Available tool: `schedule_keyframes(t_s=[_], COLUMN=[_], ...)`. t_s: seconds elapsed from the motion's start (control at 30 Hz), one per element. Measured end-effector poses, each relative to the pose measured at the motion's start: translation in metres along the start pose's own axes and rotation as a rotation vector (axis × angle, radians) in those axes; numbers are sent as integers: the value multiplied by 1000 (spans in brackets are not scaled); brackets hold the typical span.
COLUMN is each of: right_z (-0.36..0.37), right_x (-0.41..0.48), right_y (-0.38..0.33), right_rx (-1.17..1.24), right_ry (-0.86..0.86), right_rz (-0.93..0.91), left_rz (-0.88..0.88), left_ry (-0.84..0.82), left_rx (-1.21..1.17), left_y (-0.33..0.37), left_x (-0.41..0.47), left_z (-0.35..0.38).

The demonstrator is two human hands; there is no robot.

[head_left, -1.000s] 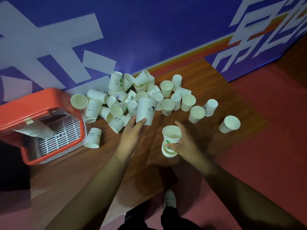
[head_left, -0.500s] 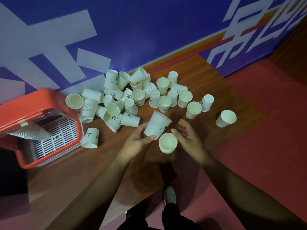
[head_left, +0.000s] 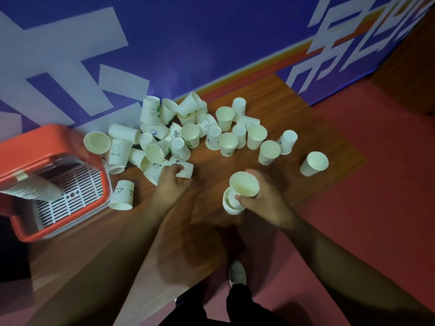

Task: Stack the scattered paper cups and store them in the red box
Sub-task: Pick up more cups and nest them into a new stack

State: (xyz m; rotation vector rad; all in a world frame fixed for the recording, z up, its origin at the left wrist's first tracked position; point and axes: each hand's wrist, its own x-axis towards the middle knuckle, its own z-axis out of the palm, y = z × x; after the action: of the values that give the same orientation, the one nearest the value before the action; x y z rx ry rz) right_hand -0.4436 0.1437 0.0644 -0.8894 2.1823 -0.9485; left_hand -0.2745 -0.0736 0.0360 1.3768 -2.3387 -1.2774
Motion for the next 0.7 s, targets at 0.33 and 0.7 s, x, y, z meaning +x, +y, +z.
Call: schedule_keyframes(t_s=[0.33,0.7], right_z=[34,-1], right_x=[4,11], right_y=[29,38], right_rx=[-137,82], right_ry=[-165,-25], right_rz=[31,162], left_rz=[-184,-377], left_ry=[49,0], left_rx=[225,186], left_y=[-31,-59], left_x=[59,99], left_z=[4,35])
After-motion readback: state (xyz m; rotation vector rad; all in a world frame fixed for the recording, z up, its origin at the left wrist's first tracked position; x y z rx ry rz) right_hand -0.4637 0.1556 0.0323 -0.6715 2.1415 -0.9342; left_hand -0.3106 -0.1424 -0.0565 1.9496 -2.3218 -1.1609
